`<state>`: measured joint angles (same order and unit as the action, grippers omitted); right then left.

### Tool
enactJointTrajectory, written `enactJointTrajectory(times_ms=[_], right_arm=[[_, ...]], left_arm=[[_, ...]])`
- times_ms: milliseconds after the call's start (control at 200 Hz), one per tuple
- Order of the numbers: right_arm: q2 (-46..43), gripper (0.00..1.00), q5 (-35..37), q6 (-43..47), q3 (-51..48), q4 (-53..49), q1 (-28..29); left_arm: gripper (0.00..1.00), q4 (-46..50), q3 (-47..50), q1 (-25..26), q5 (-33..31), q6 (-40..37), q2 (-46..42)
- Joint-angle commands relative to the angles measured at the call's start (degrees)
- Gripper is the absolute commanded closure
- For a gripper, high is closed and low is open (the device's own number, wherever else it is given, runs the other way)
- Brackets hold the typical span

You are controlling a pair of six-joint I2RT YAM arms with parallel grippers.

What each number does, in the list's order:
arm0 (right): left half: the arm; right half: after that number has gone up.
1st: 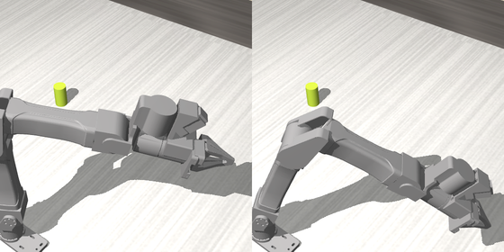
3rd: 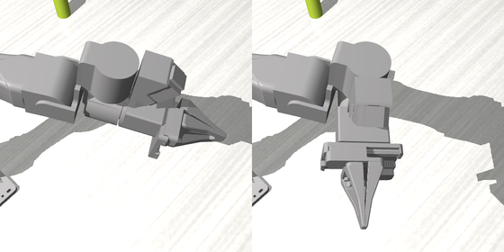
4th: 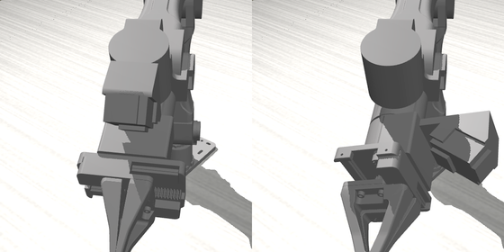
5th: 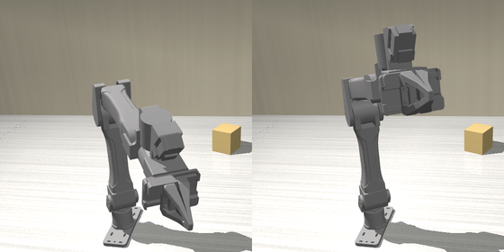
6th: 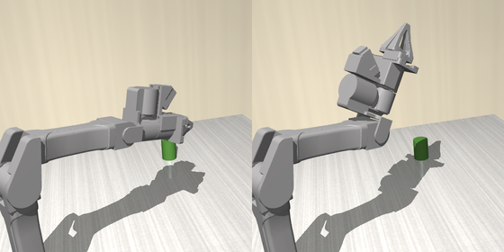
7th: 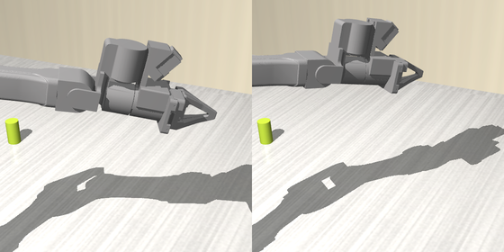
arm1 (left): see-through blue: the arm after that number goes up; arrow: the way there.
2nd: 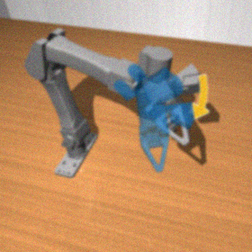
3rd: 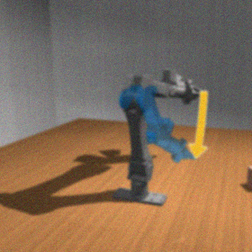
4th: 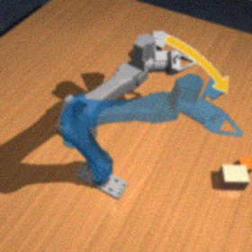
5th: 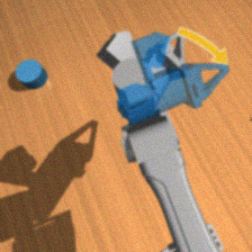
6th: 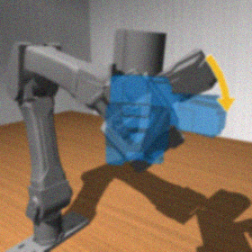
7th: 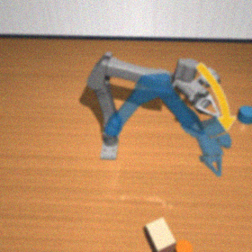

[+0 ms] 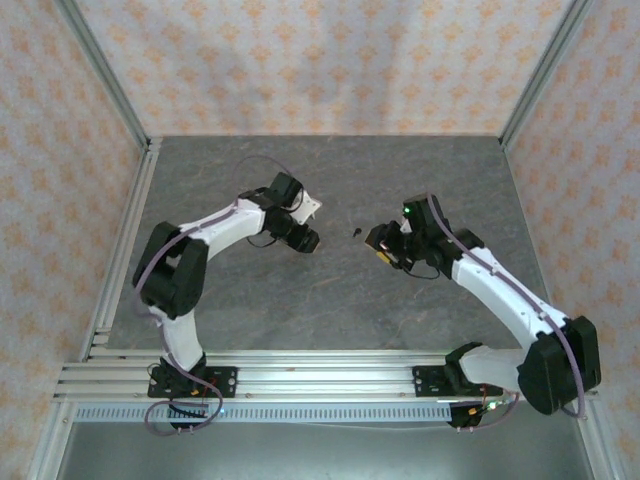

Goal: Insert the wireless bluetooth earbuds into the charging case

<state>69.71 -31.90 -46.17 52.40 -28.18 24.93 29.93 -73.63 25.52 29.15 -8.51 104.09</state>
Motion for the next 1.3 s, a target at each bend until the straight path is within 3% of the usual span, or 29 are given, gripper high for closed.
enactJointTrajectory(times_ms=[0, 155, 345, 670, 896, 1151, 1291], right_arm=[[3.38, 0.52, -6.33, 2.31, 4.61, 0.32, -0.12], [5.28, 0.48, -10.26, 1.43, 6.77, 2.27, -0.12], [6.98, 0.45, -15.20, 3.47, 9.97, 2.52, 1.36], [8.11, 0.43, -19.80, 5.69, 10.79, 1.05, 6.54], [9.02, 0.43, -19.73, 6.62, 10.42, 0.58, 6.98], [11.18, 0.57, -21.31, 7.24, 11.76, 0.84, 7.10], [11.59, 0.72, -21.79, 7.20, 11.76, 1.06, 7.15]], left_arm=[[0.53, -5.77, 3.47, 0.21, 7.93, -3.72, -6.52], [0.53, -6.99, 7.56, 1.10, 11.48, -7.15, -14.34], [0.53, -2.60, 8.59, 4.61, 11.45, -12.78, -19.72], [0.54, -4.01, 8.69, 8.69, 10.58, -10.66, -23.41], [0.53, -3.70, 7.74, 9.52, 10.40, -10.39, -23.65], [0.53, -3.04, 6.76, 10.42, 9.78, -10.88, -23.49], [0.53, -2.84, 6.45, 10.60, 9.19, -11.06, -23.82]])
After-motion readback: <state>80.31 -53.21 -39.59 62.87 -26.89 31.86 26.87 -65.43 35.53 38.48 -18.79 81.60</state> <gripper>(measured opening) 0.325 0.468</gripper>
